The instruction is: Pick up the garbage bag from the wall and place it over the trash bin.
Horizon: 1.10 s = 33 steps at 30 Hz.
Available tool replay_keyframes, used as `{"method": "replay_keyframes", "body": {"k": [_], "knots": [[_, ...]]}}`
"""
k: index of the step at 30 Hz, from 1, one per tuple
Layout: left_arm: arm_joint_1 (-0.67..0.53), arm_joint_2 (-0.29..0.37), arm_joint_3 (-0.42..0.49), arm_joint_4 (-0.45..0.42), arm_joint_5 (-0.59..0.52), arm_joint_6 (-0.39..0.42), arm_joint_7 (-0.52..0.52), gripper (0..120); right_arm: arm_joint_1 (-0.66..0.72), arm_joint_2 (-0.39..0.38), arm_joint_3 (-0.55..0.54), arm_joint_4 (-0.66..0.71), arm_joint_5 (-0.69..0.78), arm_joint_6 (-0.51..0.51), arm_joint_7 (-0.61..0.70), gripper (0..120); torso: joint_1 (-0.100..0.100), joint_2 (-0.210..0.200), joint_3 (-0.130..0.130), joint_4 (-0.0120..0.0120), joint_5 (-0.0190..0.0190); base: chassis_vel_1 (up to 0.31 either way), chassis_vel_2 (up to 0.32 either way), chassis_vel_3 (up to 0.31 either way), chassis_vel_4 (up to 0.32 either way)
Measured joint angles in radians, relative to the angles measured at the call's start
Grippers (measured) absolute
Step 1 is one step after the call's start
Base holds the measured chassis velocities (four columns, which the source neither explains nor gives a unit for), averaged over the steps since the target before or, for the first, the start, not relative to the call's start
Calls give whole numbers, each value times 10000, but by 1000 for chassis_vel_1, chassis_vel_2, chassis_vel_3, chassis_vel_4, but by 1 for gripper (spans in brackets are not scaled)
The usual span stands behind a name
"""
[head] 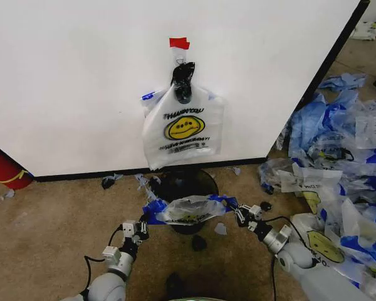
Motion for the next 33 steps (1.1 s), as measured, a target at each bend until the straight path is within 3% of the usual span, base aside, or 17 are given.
{"method": "replay_keyframes", "body": {"k": [8, 13, 14, 21, 25, 29, 33], "knots": [[-97, -39, 14, 66, 33, -6, 17, 0, 17, 5, 28, -19, -25, 1, 150, 0, 0, 0, 0, 0, -2, 0, 0, 0, 0], [23, -77, -110, 25, 87, 12, 4, 23, -27, 70, 48, 103, -453, 75, 948, 3, 0, -2, 0, 0, -1, 0, 0, 0, 0], [23, -77, -110, 25, 87, 12, 4, 23, -27, 70, 48, 103, -453, 75, 948, 3, 0, -2, 0, 0, -1, 0, 0, 0, 0], [533, -5, -476, -347, 132, 34, 46, 51, -121, -15, 214, 428, -875, 48, 1310, 32, 0, -2, 0, 1, -1, 0, 0, 0, 0], [705, 66, -620, -500, 188, 48, 46, 61, -139, -121, 275, 520, -1040, 83, 1466, 41, 0, -2, -1, 0, -1, 0, 0, 0, 0], [1330, 341, -1111, -931, 383, 75, 42, 81, -303, -714, 436, 842, -1094, 56, 1394, 61, 0, -1, -1, -1, 0, 0, 0, 0, 0], [1883, 515, -1512, -1314, 578, 74, 77, 93, -456, -1156, 602, 1114, -1120, 84, 1081, 73, 0, -2, -1, 0, -5, 0, 0, 0, 0]]}}
